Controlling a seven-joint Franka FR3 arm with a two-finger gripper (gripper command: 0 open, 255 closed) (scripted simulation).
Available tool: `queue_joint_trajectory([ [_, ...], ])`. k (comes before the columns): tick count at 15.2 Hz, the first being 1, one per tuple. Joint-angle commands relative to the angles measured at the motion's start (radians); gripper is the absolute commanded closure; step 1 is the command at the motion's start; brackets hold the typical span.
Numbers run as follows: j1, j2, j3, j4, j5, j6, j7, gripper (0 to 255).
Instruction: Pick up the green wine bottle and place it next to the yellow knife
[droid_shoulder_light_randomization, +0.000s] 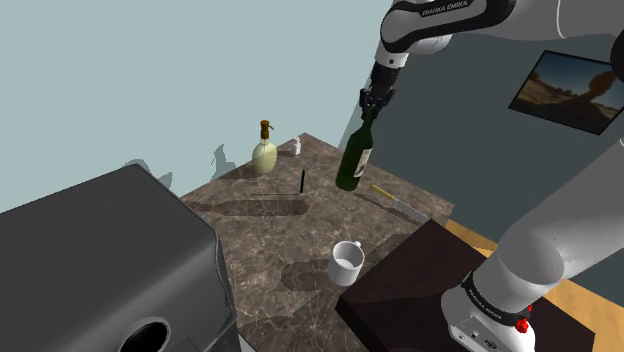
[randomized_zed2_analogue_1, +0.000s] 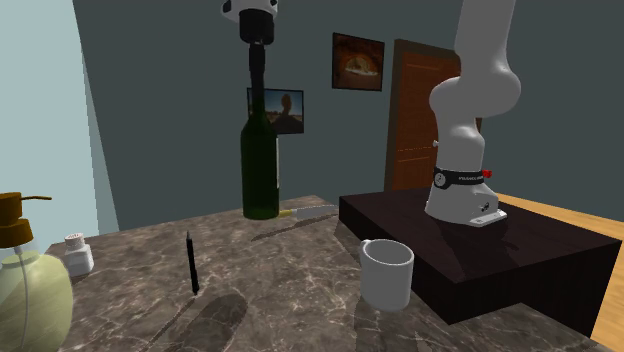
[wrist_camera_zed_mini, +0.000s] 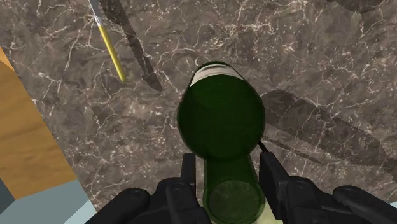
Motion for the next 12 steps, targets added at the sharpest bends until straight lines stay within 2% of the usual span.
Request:
queue_joint_trajectory([
  [1,-0.023,-0.012,-0.027,-0.018,0.001,0.004,-0.052,255],
  [12,-0.144,0.014,-0.174,0.017,0.002,-0.018,-0.32,255],
])
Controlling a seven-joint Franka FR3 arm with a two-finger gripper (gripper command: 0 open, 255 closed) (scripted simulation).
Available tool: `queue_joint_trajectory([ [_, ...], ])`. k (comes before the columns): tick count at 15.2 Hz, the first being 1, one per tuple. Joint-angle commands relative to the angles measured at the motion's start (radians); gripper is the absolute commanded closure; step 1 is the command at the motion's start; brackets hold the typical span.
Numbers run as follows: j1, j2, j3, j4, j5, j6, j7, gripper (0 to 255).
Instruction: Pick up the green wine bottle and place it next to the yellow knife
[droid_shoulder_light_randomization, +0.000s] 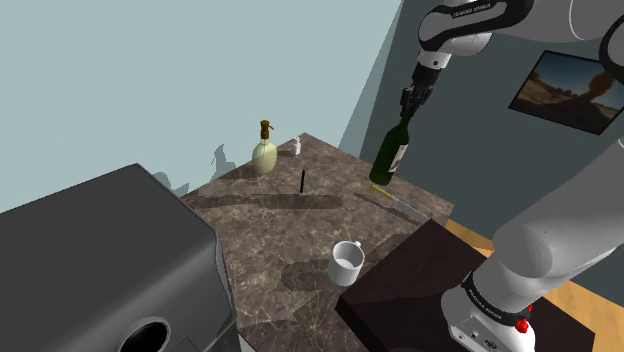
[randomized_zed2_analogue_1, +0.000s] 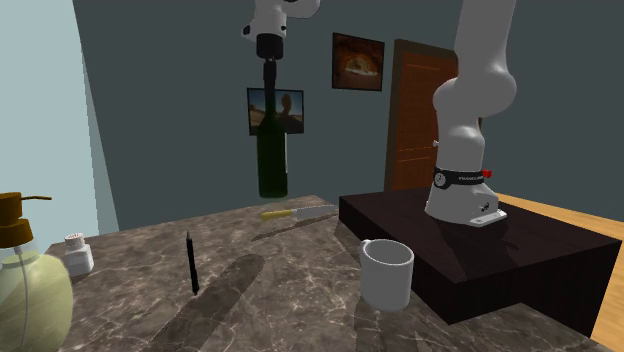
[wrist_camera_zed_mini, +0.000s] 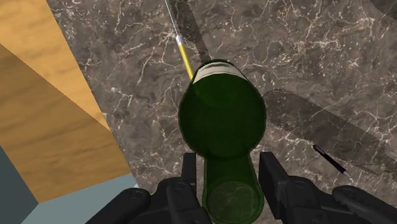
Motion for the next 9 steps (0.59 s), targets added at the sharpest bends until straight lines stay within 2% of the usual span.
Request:
queue_joint_trajectory([
  [1,-0.022,0.018,-0.026,0.019,0.002,-0.003,-0.05,255],
  [9,-0.114,0.119,-0.122,0.142,0.028,-0.039,-0.245,255],
])
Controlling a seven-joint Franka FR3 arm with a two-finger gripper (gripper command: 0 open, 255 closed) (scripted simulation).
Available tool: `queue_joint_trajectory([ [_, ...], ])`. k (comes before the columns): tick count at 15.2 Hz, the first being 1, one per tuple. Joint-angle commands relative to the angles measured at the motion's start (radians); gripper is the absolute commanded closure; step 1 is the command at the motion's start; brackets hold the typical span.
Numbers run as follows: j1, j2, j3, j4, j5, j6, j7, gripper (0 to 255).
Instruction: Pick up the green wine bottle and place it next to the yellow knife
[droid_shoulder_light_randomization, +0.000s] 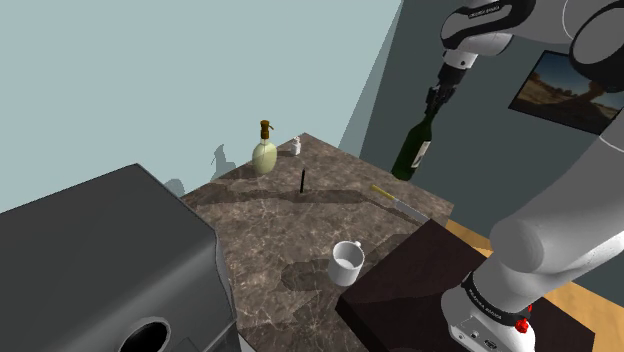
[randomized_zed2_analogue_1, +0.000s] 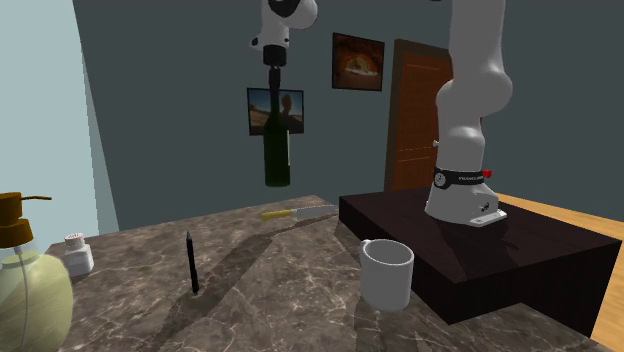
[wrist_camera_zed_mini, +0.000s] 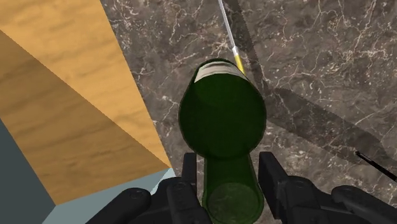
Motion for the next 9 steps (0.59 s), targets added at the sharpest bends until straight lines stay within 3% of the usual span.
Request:
queue_joint_trajectory([
  [1,-0.026,0.027,-0.023,0.03,0.009,-0.006,-0.052,255],
  [6,-0.099,0.137,-0.075,0.168,0.048,-0.05,-0.182,255],
  [9,-0.1,0.142,-0.073,0.135,0.051,-0.011,-0.186,255],
])
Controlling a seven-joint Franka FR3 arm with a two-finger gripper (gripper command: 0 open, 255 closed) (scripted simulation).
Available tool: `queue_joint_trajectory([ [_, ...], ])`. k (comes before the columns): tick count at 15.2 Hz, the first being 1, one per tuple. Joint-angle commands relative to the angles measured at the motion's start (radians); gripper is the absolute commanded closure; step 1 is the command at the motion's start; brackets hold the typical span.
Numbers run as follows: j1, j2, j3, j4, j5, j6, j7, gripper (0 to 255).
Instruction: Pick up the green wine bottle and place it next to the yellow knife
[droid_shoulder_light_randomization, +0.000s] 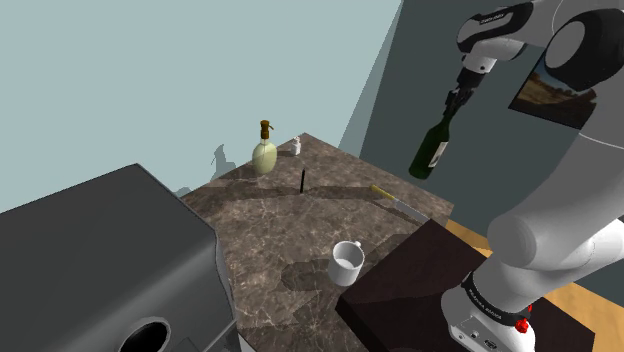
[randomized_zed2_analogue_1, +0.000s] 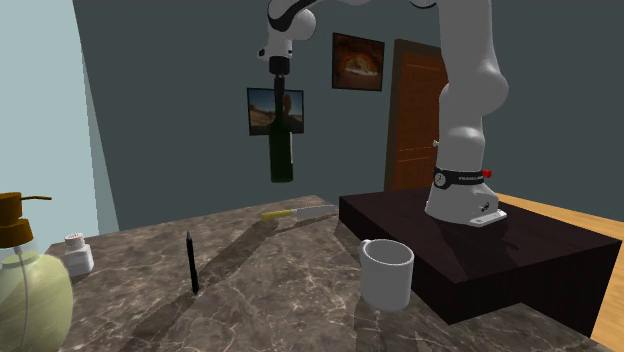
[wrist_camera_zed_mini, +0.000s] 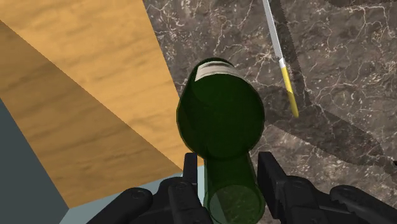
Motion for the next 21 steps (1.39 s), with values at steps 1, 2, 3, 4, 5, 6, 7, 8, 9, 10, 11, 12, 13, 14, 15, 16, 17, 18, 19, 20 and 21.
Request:
queue_joint_trajectory([
  [1,-0.001,0.005,0.0,-0.019,0.003,0.024,-0.005,255],
  [2,-0.001,0.007,0.0,-0.03,0.004,0.037,-0.007,255],
  [3,-0.001,0.01,0.001,-0.04,0.006,0.05,-0.008,255],
  [4,-0.001,0.013,0.001,-0.05,0.007,0.062,-0.01,255],
  [5,-0.001,0.016,0.002,-0.059,0.009,0.075,-0.012,255],
  [6,-0.001,0.019,0.002,-0.069,0.01,0.087,-0.013,255],
  [7,-0.001,0.023,0.002,-0.078,0.012,0.099,-0.015,255],
  [8,-0.001,0.026,0.003,-0.087,0.014,0.112,-0.017,255],
  [9,-0.001,0.03,0.003,-0.095,0.016,0.124,-0.019,255],
  [10,-0.002,0.034,0.004,-0.104,0.018,0.136,-0.021,255],
  [11,-0.002,0.039,0.004,-0.112,0.02,0.148,-0.023,255],
  [12,-0.002,0.043,0.005,-0.12,0.022,0.16,-0.025,255],
  [13,-0.002,0.048,0.005,-0.127,0.025,0.172,-0.027,255],
  [14,-0.003,0.053,0.006,-0.135,0.027,0.184,-0.029,255],
  [15,-0.003,0.058,0.007,-0.142,0.03,0.196,-0.031,255],
  [16,-0.004,0.063,0.007,-0.149,0.032,0.208,-0.033,255],
  [17,-0.004,0.068,0.008,-0.156,0.035,0.22,-0.036,255],
  [18,-0.005,0.075,0.009,-0.164,0.039,0.235,-0.039,255],
  [19,-0.005,0.075,0.009,-0.164,0.039,0.235,-0.039,255],
  [20,-0.005,0.075,0.009,-0.164,0.039,0.235,-0.039,255],
  [21,-0.005,0.075,0.009,-0.164,0.039,0.235,-0.039,255],
])
